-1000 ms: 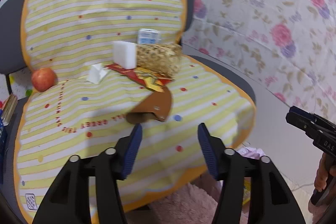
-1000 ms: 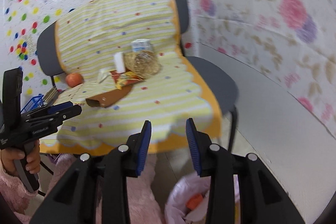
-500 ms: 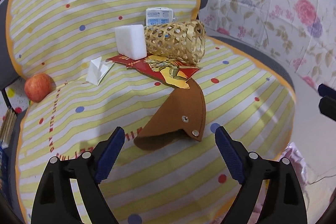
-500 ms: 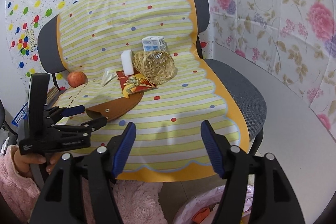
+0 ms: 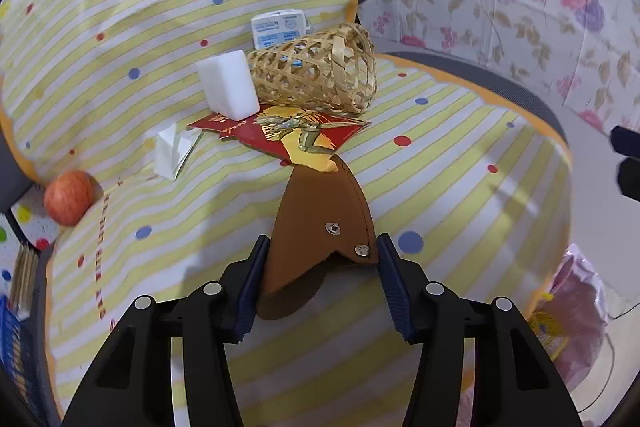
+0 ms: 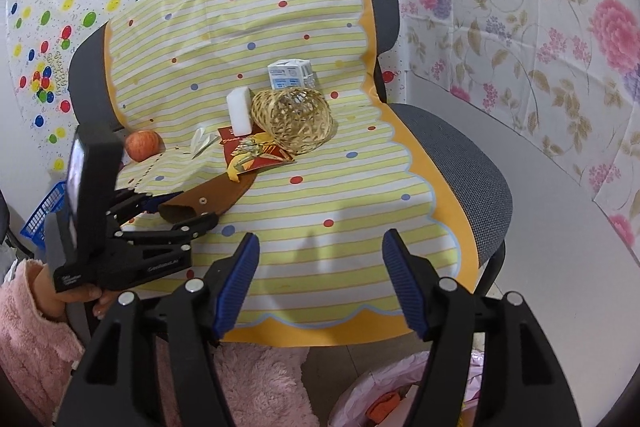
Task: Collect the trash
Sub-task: 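Grasp the woven bamboo ball with right gripper while left gripper holds the leather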
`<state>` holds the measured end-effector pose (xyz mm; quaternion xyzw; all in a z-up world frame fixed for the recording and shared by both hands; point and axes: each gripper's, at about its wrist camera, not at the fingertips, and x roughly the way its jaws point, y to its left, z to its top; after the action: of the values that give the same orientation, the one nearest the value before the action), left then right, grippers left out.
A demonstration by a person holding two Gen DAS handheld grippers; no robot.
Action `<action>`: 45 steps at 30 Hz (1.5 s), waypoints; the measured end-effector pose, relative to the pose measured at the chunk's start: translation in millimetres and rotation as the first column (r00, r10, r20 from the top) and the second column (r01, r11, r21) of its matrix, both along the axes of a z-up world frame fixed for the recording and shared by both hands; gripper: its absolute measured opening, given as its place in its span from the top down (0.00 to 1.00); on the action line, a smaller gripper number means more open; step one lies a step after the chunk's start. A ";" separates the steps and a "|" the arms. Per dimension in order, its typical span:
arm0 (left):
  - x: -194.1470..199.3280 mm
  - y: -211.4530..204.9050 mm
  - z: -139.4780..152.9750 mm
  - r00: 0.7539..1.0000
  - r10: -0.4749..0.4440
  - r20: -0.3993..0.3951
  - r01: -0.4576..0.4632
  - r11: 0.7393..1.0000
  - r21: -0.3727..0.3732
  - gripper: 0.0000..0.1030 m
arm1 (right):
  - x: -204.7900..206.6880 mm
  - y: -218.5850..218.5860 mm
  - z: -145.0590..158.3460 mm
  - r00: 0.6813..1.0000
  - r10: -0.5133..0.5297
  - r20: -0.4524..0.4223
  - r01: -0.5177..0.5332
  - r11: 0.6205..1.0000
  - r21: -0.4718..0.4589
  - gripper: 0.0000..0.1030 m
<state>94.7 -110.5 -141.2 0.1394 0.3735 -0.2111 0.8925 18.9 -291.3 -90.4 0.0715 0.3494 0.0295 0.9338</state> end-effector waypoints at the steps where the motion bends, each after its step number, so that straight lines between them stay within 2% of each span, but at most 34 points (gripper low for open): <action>1: -5.4 6.6 3.1 1.000 0.007 -0.003 -0.007 1.000 -0.030 0.49 | 0.8 1.3 0.1 1.000 0.003 0.000 -0.003 1.000 -0.002 0.39; 3: -14.1 21.0 11.3 1.000 0.017 -0.015 -0.018 0.995 -0.096 0.49 | 2.8 5.6 0.6 1.000 0.013 -0.001 -0.013 1.000 -0.008 0.39; 6: -30.8 48.4 29.6 0.999 0.024 -0.026 -0.030 0.975 -0.221 0.49 | 7.1 12.1 1.2 1.000 0.032 0.000 -0.032 0.999 -0.007 0.39; 11: -47.0 78.7 50.5 0.998 0.064 0.003 -0.061 0.954 -0.292 0.49 | 17.1 25.3 1.1 0.998 0.063 0.004 -0.063 0.998 -0.011 0.42; 14: -47.9 92.9 55.0 0.996 0.085 -0.007 -0.082 0.942 -0.325 0.49 | 25.4 34.1 0.4 0.997 0.080 0.005 -0.080 0.997 -0.014 0.43; 17: -44.2 101.3 56.0 0.986 0.157 0.047 -0.137 0.947 -0.290 0.49 | 37.3 42.8 -1.2 0.995 0.100 0.003 -0.100 0.995 -0.016 0.48; 22: -25.5 114.1 56.7 0.968 0.241 0.068 -0.211 0.931 -0.296 0.49 | 65.5 56.6 1.0 0.992 0.128 0.025 -0.127 0.991 -0.036 0.50; 24: -17.7 116.7 57.0 0.966 0.252 0.067 -0.221 0.928 -0.301 0.49 | 79.3 60.2 3.0 0.990 0.131 0.042 -0.129 0.990 -0.050 0.51; 29: -1.5 122.3 54.0 0.958 0.280 0.057 -0.251 0.919 -0.306 0.49 | 125.2 60.1 2.0 0.992 0.111 0.063 -0.108 0.992 -0.058 0.65; 34: 4.5 119.9 45.5 0.961 0.273 0.034 -0.250 0.919 -0.305 0.49 | 174.2 57.5 -14.4 0.995 0.089 0.032 -0.088 0.996 -0.032 0.65; 37: 4.6 117.5 41.8 0.963 0.270 0.021 -0.251 0.919 -0.305 0.49 | 191.3 60.3 -26.8 0.996 0.085 0.002 -0.085 0.996 -0.032 0.74; 40: 2.1 116.1 41.9 0.963 0.270 0.018 -0.252 0.918 -0.306 0.49 | 194.2 58.3 -30.2 0.996 0.090 -0.010 -0.090 0.996 -0.016 0.92; 45: -8.4 114.3 47.0 0.966 0.258 0.026 -0.237 0.919 -0.314 0.49 | 152.9 53.1 0.6 0.990 0.138 0.037 -0.138 0.990 -0.007 0.94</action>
<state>86.3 3.9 -94.2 -0.0431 0.3206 -0.1474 0.9347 171.8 -238.3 -89.8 0.0446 0.3362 0.0946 0.9360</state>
